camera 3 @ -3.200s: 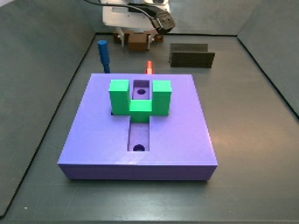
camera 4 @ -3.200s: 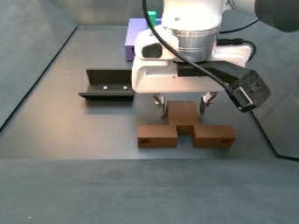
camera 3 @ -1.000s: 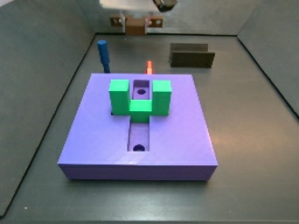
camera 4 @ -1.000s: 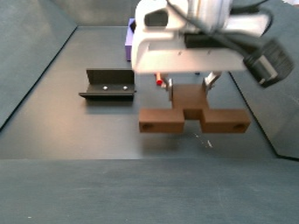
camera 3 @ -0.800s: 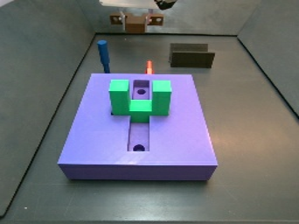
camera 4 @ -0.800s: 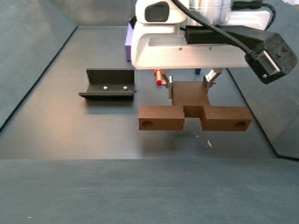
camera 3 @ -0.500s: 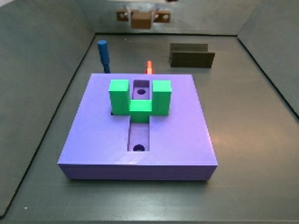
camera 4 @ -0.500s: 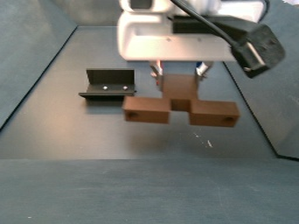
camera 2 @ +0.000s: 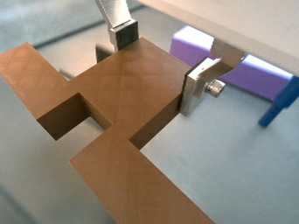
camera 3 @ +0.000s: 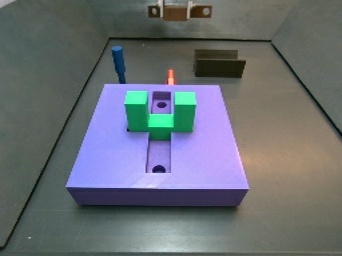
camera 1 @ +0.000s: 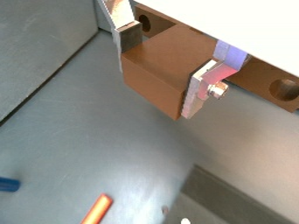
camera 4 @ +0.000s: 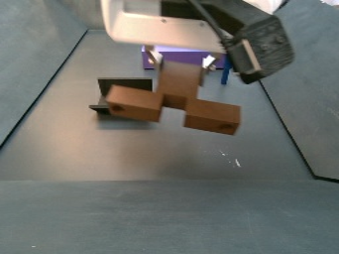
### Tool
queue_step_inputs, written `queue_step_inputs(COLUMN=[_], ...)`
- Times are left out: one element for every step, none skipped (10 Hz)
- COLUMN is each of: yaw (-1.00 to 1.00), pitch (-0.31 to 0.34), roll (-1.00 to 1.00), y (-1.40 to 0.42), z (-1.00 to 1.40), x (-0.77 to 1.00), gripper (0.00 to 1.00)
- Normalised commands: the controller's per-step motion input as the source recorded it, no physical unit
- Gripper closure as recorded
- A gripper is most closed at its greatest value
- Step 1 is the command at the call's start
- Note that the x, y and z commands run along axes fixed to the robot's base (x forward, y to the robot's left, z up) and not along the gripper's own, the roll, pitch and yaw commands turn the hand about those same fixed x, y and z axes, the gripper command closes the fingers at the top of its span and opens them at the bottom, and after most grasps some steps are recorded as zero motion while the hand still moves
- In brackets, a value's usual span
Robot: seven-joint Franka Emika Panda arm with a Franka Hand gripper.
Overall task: Pick up the brown object. Move up. Place the brown object on the fixture. Regrasp the brown object. Move to above the board. Insert the brown object.
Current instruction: Place the brown object on the fixture.
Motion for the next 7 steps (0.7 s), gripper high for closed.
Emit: queue_step_inputs(yaw=[-0.31, -0.29, -0.26, -0.26, -0.27, -0.26, -0.24], pitch=[-0.317, -0.300, -0.251, -0.260, -0.263, -0.254, -0.260], roll=[-1.00, -1.00, -1.00, -1.00, -1.00, -1.00, -1.00], y=[0.00, 0.00, 0.00, 0.00, 0.00, 0.00, 0.00], z=[0.16, 0.14, 0.10, 0.10, 0.10, 0.10, 0.09], x=[0.54, 0.54, 0.58, 0.59, 0.59, 0.59, 0.58], gripper=[1.00, 1.00, 1.00, 1.00, 1.00, 1.00, 1.00])
